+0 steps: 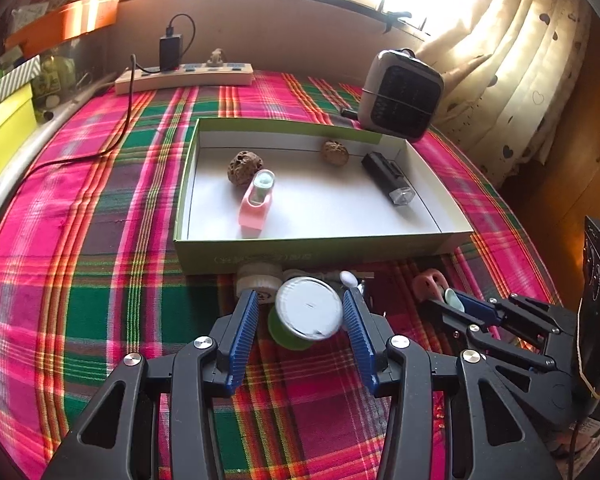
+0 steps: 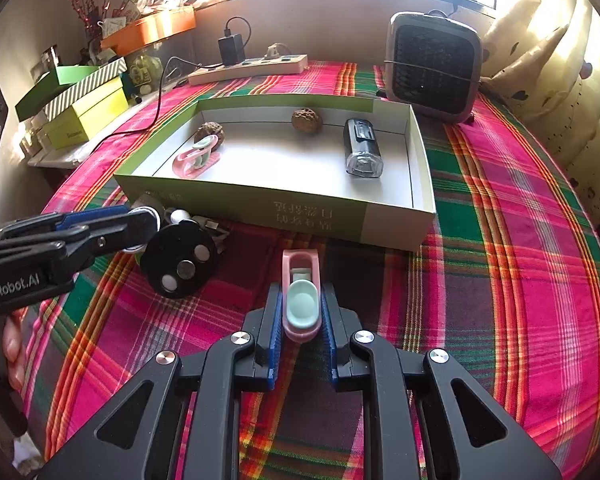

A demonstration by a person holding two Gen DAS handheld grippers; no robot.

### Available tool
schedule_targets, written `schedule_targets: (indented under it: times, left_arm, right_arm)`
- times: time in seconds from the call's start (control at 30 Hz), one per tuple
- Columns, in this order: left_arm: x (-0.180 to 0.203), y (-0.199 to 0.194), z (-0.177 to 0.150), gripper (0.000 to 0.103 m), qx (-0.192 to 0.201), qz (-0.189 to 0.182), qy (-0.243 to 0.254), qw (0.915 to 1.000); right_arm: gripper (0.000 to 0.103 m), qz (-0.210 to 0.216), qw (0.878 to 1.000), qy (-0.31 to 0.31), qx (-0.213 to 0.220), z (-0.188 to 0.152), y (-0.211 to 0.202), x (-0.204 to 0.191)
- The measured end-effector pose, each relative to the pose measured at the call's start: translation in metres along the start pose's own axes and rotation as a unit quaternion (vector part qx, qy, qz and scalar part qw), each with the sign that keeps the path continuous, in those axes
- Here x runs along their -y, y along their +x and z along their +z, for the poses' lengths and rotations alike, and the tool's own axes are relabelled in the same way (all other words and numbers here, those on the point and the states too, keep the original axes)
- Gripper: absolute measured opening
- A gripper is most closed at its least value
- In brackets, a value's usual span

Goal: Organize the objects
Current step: 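Close right tool on the pink-and-mint clip while left tool closes on the green-white round container, then carry the clip in right tool and container in left tool over the box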

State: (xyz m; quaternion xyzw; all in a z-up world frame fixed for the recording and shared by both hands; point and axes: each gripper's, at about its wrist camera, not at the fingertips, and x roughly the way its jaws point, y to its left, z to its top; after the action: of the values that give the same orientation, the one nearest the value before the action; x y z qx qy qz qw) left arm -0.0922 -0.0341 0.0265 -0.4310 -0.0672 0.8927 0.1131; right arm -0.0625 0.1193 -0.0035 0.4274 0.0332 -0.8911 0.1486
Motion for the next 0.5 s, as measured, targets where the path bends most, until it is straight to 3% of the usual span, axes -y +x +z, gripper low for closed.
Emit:
schedule_targets:
  times: [0.2,0.5]
  left_arm:
    - [0.002,0.01,0.0,0.043,-0.018,0.026,-0.008,0.9995]
    - [0.006,0.015,-0.001,0.043,-0.02,0.031,-0.006,0.9993]
  right_arm:
    - [0.019,0.008,1.0,0.002,0.0,0.0,0.0,0.001]
    - [0.019,0.017,1.0,0.004,0.001,0.001,0.001,0.003]
